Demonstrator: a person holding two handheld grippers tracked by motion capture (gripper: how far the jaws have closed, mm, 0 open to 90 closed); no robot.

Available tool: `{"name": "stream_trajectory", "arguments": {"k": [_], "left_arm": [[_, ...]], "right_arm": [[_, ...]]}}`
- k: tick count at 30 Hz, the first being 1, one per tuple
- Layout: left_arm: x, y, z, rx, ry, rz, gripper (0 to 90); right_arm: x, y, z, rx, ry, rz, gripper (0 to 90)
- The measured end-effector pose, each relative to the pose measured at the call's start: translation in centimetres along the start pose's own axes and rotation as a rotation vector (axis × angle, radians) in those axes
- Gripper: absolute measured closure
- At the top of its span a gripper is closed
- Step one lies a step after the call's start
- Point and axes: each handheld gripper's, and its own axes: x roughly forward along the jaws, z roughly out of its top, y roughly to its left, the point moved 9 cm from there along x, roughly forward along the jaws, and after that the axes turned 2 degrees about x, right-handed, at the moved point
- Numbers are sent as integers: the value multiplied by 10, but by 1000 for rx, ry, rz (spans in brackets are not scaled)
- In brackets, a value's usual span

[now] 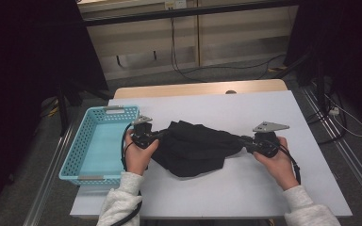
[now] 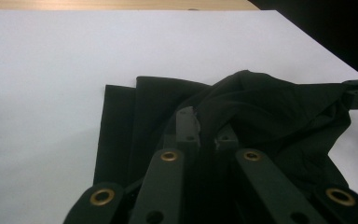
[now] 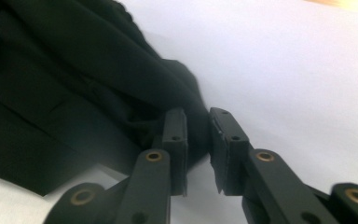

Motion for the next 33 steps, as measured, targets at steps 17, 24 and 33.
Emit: {"name": "stream_trajectory", "arguments": {"k": [17, 24, 33], "left_arm": [[-9, 9, 5, -26, -31, 11, 854], [-5, 4, 4, 4, -28, -21, 829], [8, -12, 2, 74, -17, -62, 547]], "right_arm": [[21, 20, -15, -95, 87, 46, 687], [-1, -2, 6, 58, -32, 20, 844], [-13, -30, -6, 107, 10, -39, 842]]}}
